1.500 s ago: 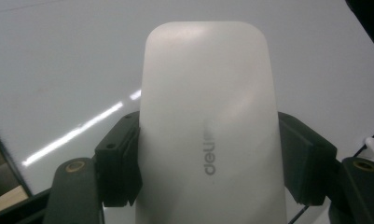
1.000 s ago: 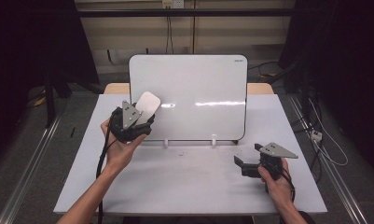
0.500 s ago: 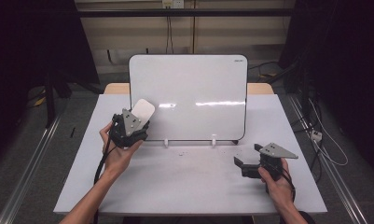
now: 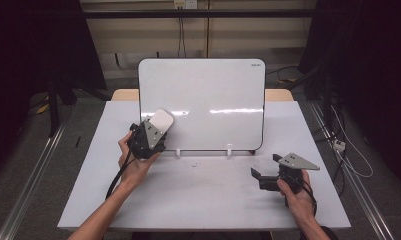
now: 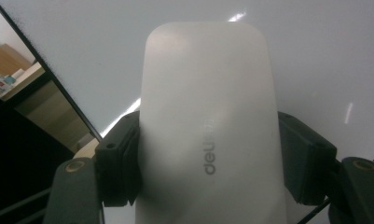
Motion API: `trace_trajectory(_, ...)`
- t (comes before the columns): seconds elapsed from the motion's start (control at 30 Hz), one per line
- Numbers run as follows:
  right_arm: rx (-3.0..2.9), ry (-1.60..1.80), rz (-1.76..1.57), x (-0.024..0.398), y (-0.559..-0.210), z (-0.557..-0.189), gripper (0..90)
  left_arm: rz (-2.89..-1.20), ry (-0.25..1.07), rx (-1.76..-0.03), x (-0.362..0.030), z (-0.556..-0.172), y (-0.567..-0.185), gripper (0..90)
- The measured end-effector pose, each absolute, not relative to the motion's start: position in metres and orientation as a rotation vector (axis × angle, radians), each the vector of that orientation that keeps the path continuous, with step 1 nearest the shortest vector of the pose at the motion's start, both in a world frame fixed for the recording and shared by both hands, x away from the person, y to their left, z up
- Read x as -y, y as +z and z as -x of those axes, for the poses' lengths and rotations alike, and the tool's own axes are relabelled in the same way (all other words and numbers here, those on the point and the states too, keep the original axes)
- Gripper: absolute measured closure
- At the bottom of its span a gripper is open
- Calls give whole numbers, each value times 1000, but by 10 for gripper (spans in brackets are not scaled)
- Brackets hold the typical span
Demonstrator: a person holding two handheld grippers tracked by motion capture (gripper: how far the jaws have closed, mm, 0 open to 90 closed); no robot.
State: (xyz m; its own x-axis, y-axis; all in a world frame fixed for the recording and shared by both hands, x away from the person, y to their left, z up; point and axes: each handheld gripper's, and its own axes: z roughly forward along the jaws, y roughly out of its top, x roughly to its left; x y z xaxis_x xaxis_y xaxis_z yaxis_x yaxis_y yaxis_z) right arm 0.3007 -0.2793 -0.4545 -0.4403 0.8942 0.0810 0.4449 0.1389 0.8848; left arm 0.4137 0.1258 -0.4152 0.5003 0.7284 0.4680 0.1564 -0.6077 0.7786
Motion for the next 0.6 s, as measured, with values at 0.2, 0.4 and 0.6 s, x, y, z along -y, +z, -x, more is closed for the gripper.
trace_trajectory(0.2,-1942,1255,-1281,279,-454,-300,37,-2103,1112,-702,-120,-417,-426,311)
trace_trajectory(0.4,-1943,1249,-1283,279,-454,-300,37,-2096,1114,-706,-120,-418,-427,310)
trace_trajectory(0.6,-1937,1243,-1300,278,-455,-301,37,-2096,1093,-700,-122,-419,-427,307)
